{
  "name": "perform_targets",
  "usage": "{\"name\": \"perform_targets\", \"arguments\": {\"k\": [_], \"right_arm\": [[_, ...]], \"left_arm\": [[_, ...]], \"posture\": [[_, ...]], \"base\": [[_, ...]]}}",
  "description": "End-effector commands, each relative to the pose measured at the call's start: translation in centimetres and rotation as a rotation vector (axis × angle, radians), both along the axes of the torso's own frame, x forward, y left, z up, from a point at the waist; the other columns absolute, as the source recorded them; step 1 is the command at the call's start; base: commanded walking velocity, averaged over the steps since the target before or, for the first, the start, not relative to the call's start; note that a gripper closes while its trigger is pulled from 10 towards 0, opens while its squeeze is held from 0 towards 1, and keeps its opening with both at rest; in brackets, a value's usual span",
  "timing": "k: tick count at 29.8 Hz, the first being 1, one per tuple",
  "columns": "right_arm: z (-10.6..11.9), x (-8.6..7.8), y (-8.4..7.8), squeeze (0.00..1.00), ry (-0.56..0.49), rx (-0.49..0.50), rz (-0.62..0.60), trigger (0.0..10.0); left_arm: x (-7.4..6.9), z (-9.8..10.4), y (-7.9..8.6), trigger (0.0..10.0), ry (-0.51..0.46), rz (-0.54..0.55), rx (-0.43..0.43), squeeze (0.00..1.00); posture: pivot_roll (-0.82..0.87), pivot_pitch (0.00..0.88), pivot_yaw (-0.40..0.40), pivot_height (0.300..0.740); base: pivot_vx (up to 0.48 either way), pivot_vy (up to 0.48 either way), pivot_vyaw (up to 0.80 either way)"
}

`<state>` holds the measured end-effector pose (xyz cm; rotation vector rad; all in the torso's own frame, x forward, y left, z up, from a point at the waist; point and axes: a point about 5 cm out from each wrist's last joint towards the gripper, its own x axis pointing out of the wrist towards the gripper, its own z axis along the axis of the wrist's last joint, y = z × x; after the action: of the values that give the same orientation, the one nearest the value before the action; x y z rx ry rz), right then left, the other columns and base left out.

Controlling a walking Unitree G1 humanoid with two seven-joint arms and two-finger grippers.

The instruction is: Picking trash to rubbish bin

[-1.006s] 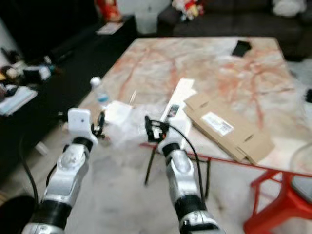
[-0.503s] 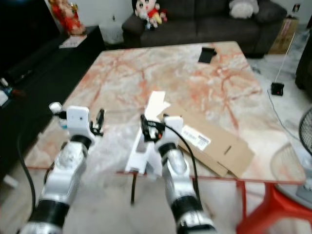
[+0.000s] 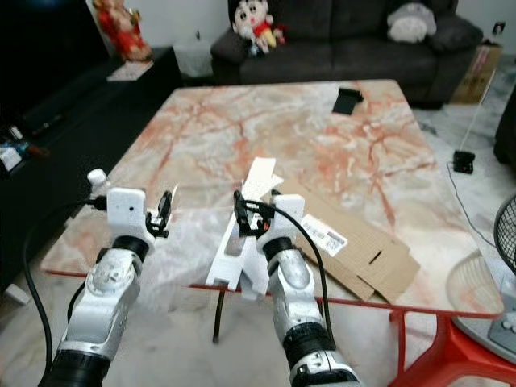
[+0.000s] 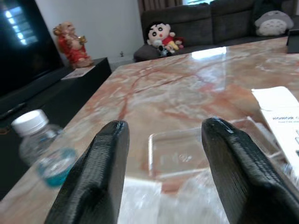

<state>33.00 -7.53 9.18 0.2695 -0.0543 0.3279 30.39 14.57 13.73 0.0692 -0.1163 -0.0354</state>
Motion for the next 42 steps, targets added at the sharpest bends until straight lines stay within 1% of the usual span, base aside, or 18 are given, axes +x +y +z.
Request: {"name": "perform_targets", "arguments": {"k": [1, 6, 10, 11, 12, 14, 16, 19, 22, 23, 26, 28, 29, 31, 34, 35, 37, 42], "right_arm": [[-0.1, -0.1, 0.5, 0.00, 0.002, 0.003, 0.016, 10.0], [-0.1, -0.2, 0.5, 0.00, 0.002, 0.002, 0.023, 10.0], [-0.3, -0.3, 0.4, 0.00, 0.006, 0.000, 0.025, 10.0], [-0.3, -0.3, 0.4, 0.00, 0.006, 0.000, 0.025, 10.0], [-0.3, -0.3, 0.4, 0.00, 0.007, 0.000, 0.026, 10.0], [-0.3, -0.3, 0.5, 0.00, 0.008, -0.001, 0.029, 10.0], [-0.2, -0.2, 0.5, 0.00, 0.006, -0.001, 0.032, 10.0], [-0.1, -0.1, 0.5, 0.00, 0.007, 0.000, 0.034, 10.0], [-0.2, -0.2, 0.5, 0.00, 0.008, 0.000, 0.036, 10.0], [-0.2, -0.3, 0.6, 0.00, 0.009, 0.000, 0.037, 10.0], [-0.2, -0.3, 0.6, 0.00, 0.011, 0.000, 0.037, 10.0], [-0.2, -0.3, 0.6, 0.00, 0.011, 0.000, 0.038, 10.0], [-0.2, -0.2, 0.7, 0.00, 0.010, 0.000, 0.038, 10.0], [-0.2, -0.2, 0.7, 0.00, 0.009, 0.001, 0.038, 10.0], [-0.1, -0.2, 0.7, 0.00, 0.009, 0.001, 0.038, 10.0], [-0.1, -0.1, 0.7, 0.00, 0.008, 0.001, 0.038, 10.0], [0.0, -0.1, 0.7, 0.00, 0.007, 0.001, 0.039, 10.0], [0.1, 0.0, 0.8, 0.00, 0.007, 0.002, 0.043, 10.0]], "left_arm": [[-0.1, 0.2, 0.4, 10.0, -0.001, 0.023, 0.001, 1.00], [-0.3, 0.6, 0.4, 10.0, 0.010, 0.032, -0.009, 1.00], [-1.2, 0.2, -0.4, 10.0, 0.052, -0.050, -0.011, 1.00], [-1.2, 0.2, -0.4, 10.0, 0.052, -0.050, -0.011, 1.00], [-1.5, -0.1, -0.7, 10.0, 0.085, -0.091, -0.008, 1.00], [-1.7, -0.2, -0.5, 10.0, 0.109, -0.079, 0.033, 1.00], [-1.6, -0.1, -0.1, 10.0, 0.098, -0.058, 0.072, 1.00], [-1.4, -0.3, 0.6, 10.0, 0.116, -0.046, 0.077, 1.00], [-1.3, -0.3, 0.7, 10.0, 0.131, -0.069, 0.064, 1.00], [-1.4, -0.3, 0.8, 10.0, 0.135, -0.076, 0.097, 1.00], [-1.2, -0.8, 1.0, 10.0, 0.157, -0.090, 0.136, 1.00], [-1.2, -0.9, 0.9, 10.0, 0.160, -0.104, 0.118, 1.00], [-1.2, -0.9, 0.6, 10.0, 0.162, -0.139, 0.122, 1.00], [-1.2, -0.9, 0.5, 10.0, 0.167, -0.162, 0.123, 1.00], [-1.2, -0.9, 0.3, 10.0, 0.172, -0.173, 0.118, 1.00], [-1.4, -1.1, -0.2, 10.0, 0.192, -0.221, 0.104, 1.00], [-1.6, -1.3, -0.5, 10.0, 0.202, -0.250, 0.101, 1.00], [-1.7, -1.6, -0.7, 10.0, 0.209, -0.267, 0.097, 1.00]], "posture": [[0.06, 0.000, 0.113, 0.740], [0.06, 0.000, 0.112, 0.740], [0.06, 0.000, 0.108, 0.740], [0.06, 0.000, 0.108, 0.740], [0.06, 0.000, 0.108, 0.740], [0.07, 0.000, 0.105, 0.740], [0.08, 0.000, 0.102, 0.740], [0.08, 0.004, 0.101, 0.740], [0.08, 0.008, 0.102, 0.740], [0.08, 0.011, 0.103, 0.740], [0.08, 0.016, 0.102, 0.740], [0.08, 0.019, 0.102, 0.740], [0.08, 0.019, 0.102, 0.740], [0.08, 0.022, 0.103, 0.740], [0.08, 0.022, 0.103, 0.740], [0.08, 0.029, 0.101, 0.740], [0.08, 0.033, 0.099, 0.740], [0.08, 0.038, 0.096, 0.740]], "base": [[0.000, 0.000, 0.00], [0.000, 0.000, 0.00], [0.000, 0.000, 0.00], [0.000, 0.000, 0.00], [0.000, 0.000, 0.00], [0.000, 0.000, 0.00], [0.000, 0.000, 0.00], [0.000, 0.000, 0.00], [0.000, 0.000, 0.00], [0.000, 0.000, 0.00], [0.000, 0.000, 0.00], [0.000, 0.000, 0.00], [0.000, 0.000, 0.00], [0.000, 0.000, 0.00], [0.000, 0.000, 0.00], [0.000, 0.000, 0.00], [0.000, 0.000, 0.00], [0.000, 0.000, 0.00]]}}
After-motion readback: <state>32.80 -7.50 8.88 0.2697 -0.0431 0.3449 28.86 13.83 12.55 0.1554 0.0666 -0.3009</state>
